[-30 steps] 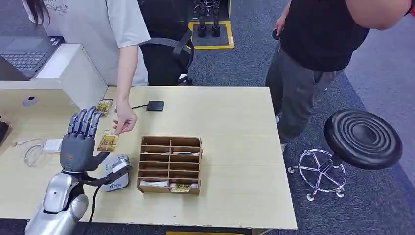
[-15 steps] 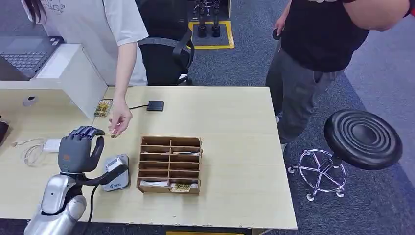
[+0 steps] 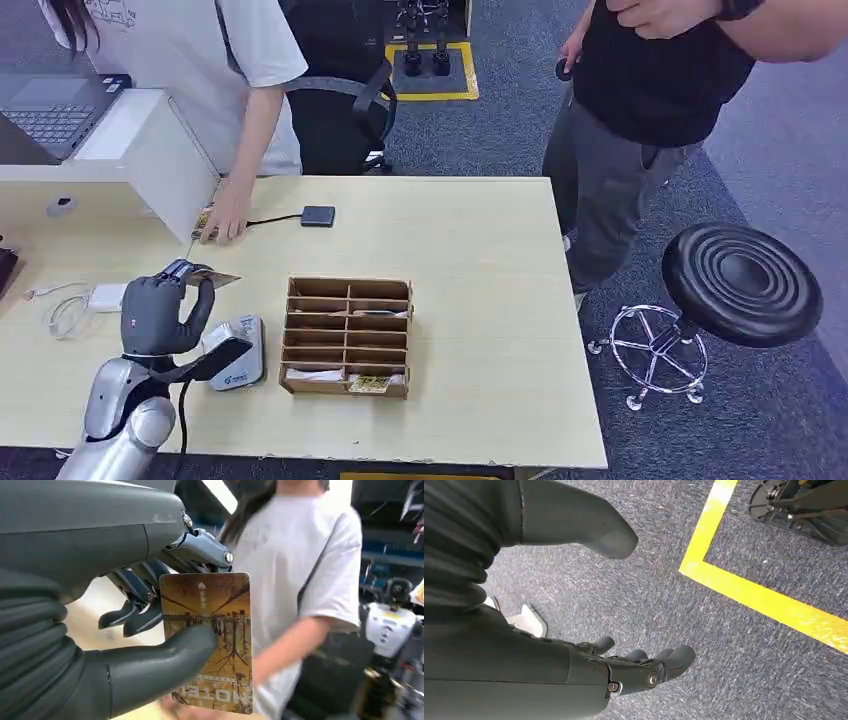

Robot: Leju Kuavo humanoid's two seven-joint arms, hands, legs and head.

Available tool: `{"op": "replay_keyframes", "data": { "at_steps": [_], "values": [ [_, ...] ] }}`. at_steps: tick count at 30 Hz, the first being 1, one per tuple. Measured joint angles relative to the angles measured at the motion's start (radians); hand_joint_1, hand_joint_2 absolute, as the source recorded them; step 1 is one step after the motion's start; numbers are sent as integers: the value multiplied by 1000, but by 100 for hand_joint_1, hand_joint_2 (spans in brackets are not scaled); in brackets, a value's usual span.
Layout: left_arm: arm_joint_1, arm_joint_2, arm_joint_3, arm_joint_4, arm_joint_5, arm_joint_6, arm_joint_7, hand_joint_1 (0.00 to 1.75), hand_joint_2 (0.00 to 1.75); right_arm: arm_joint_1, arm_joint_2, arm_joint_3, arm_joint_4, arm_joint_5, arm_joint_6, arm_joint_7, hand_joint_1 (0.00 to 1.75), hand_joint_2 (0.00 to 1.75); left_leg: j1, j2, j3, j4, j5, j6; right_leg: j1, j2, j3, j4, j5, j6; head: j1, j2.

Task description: Pass the card to the sensor for recognition and then transmit it.

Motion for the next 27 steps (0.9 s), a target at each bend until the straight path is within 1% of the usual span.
{"op": "replay_keyframes", "data": {
  "at_steps": [1,2,3,4,6,7,9,11,15,17,20,25,27],
  "values": [
    [2,-2,3,-6,51,-50,2,175,175,0,0,0,0,-2,0,0,0,175,0,0,0,0,0,0,0,0,0,0,0,0,0,0],
    [2,-3,6,-11,93,-116,15,175,175,0,0,0,0,-4,0,1,0,175,0,0,0,0,0,0,0,0,0,0,0,0,0,0],
    [2,-2,8,-13,128,-192,33,175,175,0,0,0,0,-5,0,2,0,175,0,0,0,0,0,0,0,0,0,0,0,0,0,0],
    [2,3,9,-14,162,-285,53,175,175,0,0,0,0,-7,0,3,0,175,0,0,0,0,0,0,0,0,0,0,0,0,0,0],
    [6,15,11,-14,209,-416,80,175,175,0,0,0,0,-11,0,3,0,175,0,0,0,0,0,0,0,0,0,0,0,0,0,0],
    [9,23,15,-13,230,-462,90,175,175,0,0,0,0,-13,0,3,0,175,1,1,0,0,0,0,0,0,0,0,0,0,0,0],
    [14,27,33,-9,279,-513,100,175,175,0,0,0,0,-14,0,3,0,175,1,0,0,0,0,0,0,0,0,0,0,0,0,0],
    [21,27,53,-4,307,-533,105,175,175,0,0,1,0,-16,-1,4,0,175,1,0,0,0,0,0,1,0,0,0,0,0,0,0],
    [30,27,71,0,326,-544,108,175,175,0,0,1,0,-16,-2,5,0,175,1,0,0,0,0,0,1,0,0,0,0,0,0,0],
    [33,24,85,5,362,-561,120,175,175,0,0,1,0,-17,-3,5,0,175,1,0,0,0,0,0,1,0,0,0,0,0,0,0],
    [35,23,103,18,339,-548,149,175,175,0,0,2,0,-23,-3,4,0,175,1,0,0,0,0,0,1,0,0,0,0,0,0,0],
    [35,16,138,69,316,-526,159,175,175,0,0,11,0,-25,-3,3,0,175,1,0,0,0,0,0,1,0,0,0,0,0,0,0],
    [35,13,144,91,291,-515,166,175,175,0,0,16,0,-27,-3,3,0,175,1,0,0,0,0,0,1,0,0,0,0,0,0,0]
  ]
}}
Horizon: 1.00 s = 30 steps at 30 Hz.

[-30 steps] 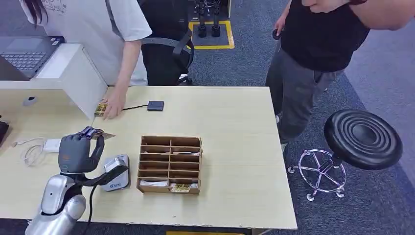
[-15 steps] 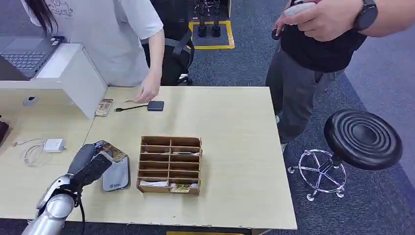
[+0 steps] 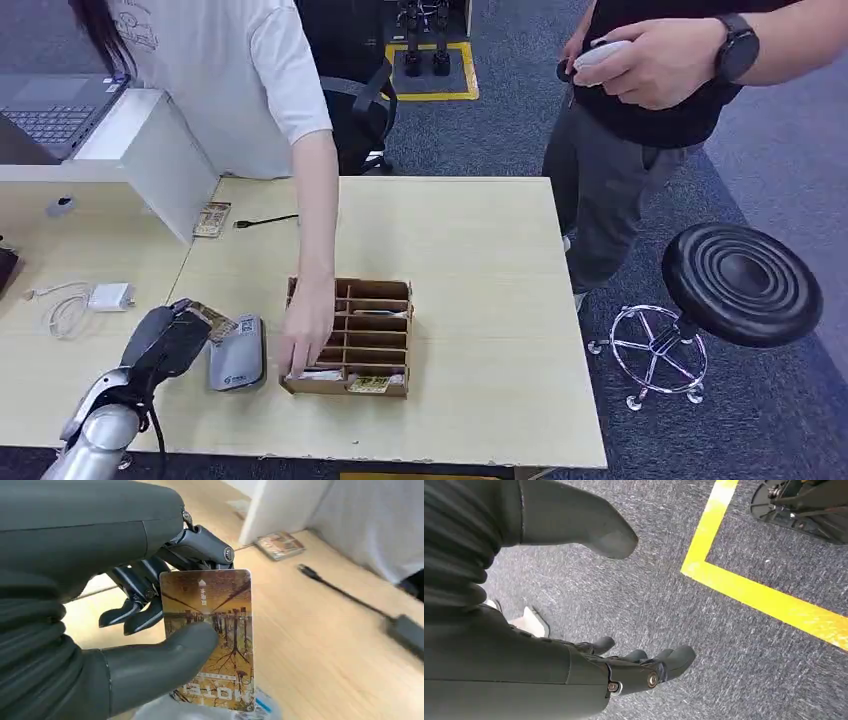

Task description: Pass the card to the sensor for recognition and then transmit it.

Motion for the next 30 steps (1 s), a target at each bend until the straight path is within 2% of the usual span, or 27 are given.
{"op": "replay_keyframes", "data": {
  "at_steps": [8,12,19,24,30],
  "values": [
    [-1,-5,3,52,-122,16,19,175,175,0,0,8,0,-7,0,0,0,175,0,0,0,0,0,0,0,0,0,0,0,0,0,0],
    [0,-5,3,58,-133,-6,12,175,175,0,0,10,0,-8,2,0,0,175,0,0,1,0,0,0,0,0,1,0,0,0,0,0],
    [16,-4,2,51,-73,-58,-40,175,175,0,0,11,0,-8,2,0,0,175,0,0,1,0,0,0,0,0,1,0,0,0,0,0],
    [21,-1,1,40,-74,-66,-41,175,175,0,0,16,0,-8,2,0,0,175,0,0,1,0,0,0,0,0,1,0,0,0,0,0],
    [23,13,-21,37,-157,-52,-16,175,175,-1,0,27,0,-10,3,3,0,175,0,0,1,0,0,0,0,0,1,0,0,0,0,0]
  ]
}}
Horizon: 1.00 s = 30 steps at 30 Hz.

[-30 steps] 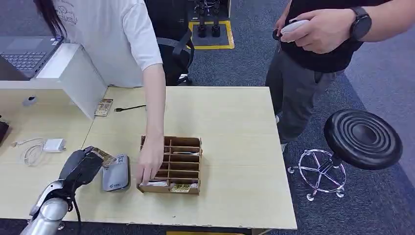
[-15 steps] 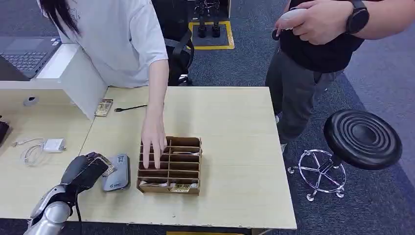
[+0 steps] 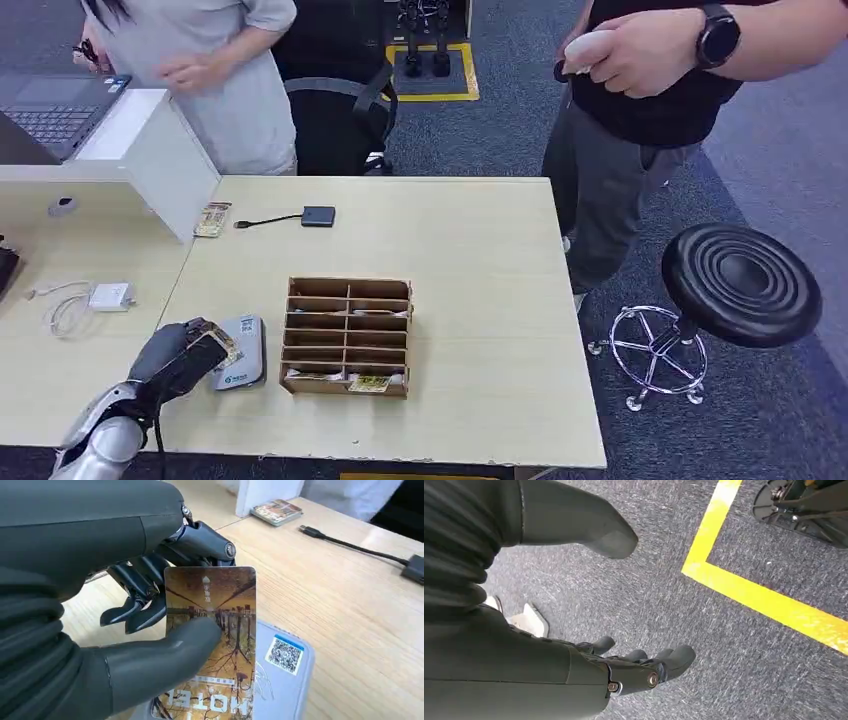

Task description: Pass the card to the sensor for recognition and then transmit it.

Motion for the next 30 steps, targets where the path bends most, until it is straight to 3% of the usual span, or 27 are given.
{"op": "replay_keyframes", "data": {
  "at_steps": [6,10,16,20,25,30],
  "values": [
    [0,1,-15,0,-35,38,10,175,175,-1,0,5,0,0,0,0,0,175,0,0,0,0,0,0,0,0,0,0,0,0,0,0],
    [-1,-16,-14,-8,80,76,-65,175,175,-2,0,7,0,-1,-1,-3,0,175,0,0,0,0,0,0,0,0,0,0,0,0,0,0],
    [-9,-42,-14,-38,110,112,-76,175,175,-4,0,8,0,-5,-2,-6,0,175,0,0,0,0,0,0,0,0,0,0,0,0,0,0],
    [-38,-52,-9,-50,97,200,-98,175,175,-6,0,11,0,-3,-3,-7,0,175,0,0,0,0,0,0,0,-1,-1,0,0,0,0,0],
    [-118,-88,9,-93,172,297,-153,175,175,-10,2,29,0,6,-3,-2,0,175,0,-1,0,0,1,-1,0,0,0,0,1,0,0,0],
    [-214,-101,11,-100,66,464,-166,175,175,-16,4,43,-5,23,-3,6,0,175,0,0,0,0,1,0,0,0,0,0,1,0,0,0]
  ]
}}
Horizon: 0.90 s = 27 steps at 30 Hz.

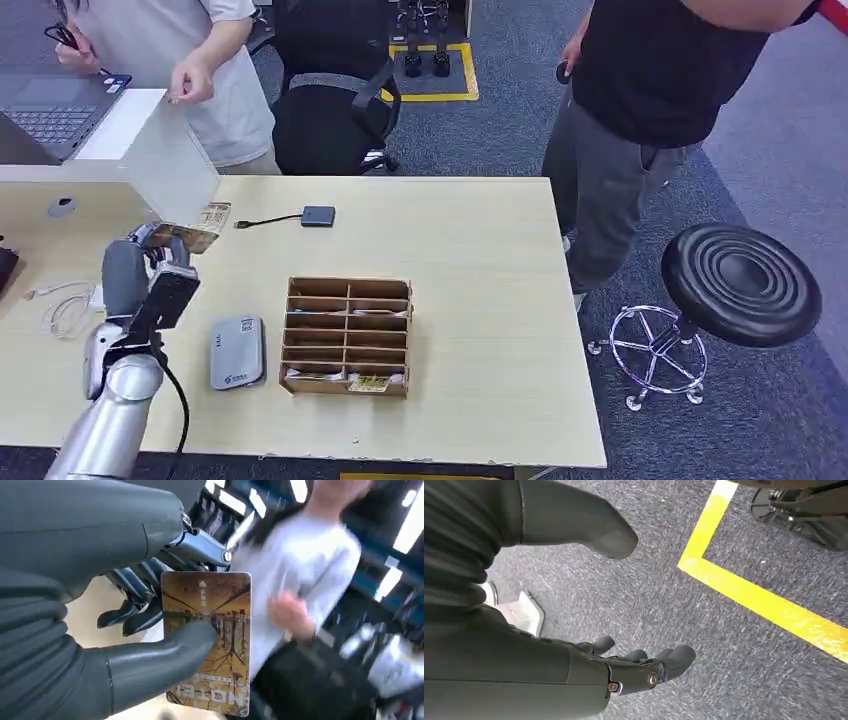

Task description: Pass the card to the sensor for recognition and then transmit it.

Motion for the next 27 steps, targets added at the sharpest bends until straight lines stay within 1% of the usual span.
{"op": "replay_keyframes", "data": {
  "at_steps": [2,3,4,7,10,20,21,24,27],
  "values": [
    [-27,0,0,2,-48,51,-4,175,175,-2,0,7,-2,1,0,0,0,175,0,0,0,0,0,0,0,0,0,0,0,0,0,0],
    [-37,-1,0,4,-84,95,-12,175,175,-2,1,10,-4,1,0,0,0,175,0,0,0,0,0,0,0,0,0,0,0,0,0,0],
    [-45,-2,2,8,-102,123,-15,175,175,-2,1,12,-5,2,0,0,0,175,0,0,0,0,0,0,0,0,0,0,0,0,0,0],
    [-60,-6,5,22,-119,158,-25,175,175,-3,2,14,-8,4,0,0,0,175,0,0,0,0,0,0,0,0,0,0,0,0,0,0],
    [-68,-9,8,36,-122,170,-32,175,175,-3,2,15,-11,5,0,0,0,175,0,0,0,0,0,0,0,0,0,0,0,0,0,0],
    [-74,-7,11,72,-120,165,-38,175,175,-3,3,16,-13,5,3,5,0,175,0,1,0,0,0,0,0,1,0,0,0,0,0,0],
    [-75,-8,11,75,-120,165,-38,0,175,-3,3,16,-13,5,3,5,0,175,0,1,0,0,0,0,0,1,-1,0,0,0,0,0],
    [-76,-7,11,78,-109,159,-43,0,175,-3,3,16,-13,5,3,5,0,175,0,1,0,0,0,0,0,2,-1,0,0,0,0,0],
    [-79,-3,11,78,-61,113,-53,0,175,-3,3,16,-14,5,3,3,0,175,0,1,0,0,0,0,0,2,-1,0,0,0,0,0]
  ]
}}
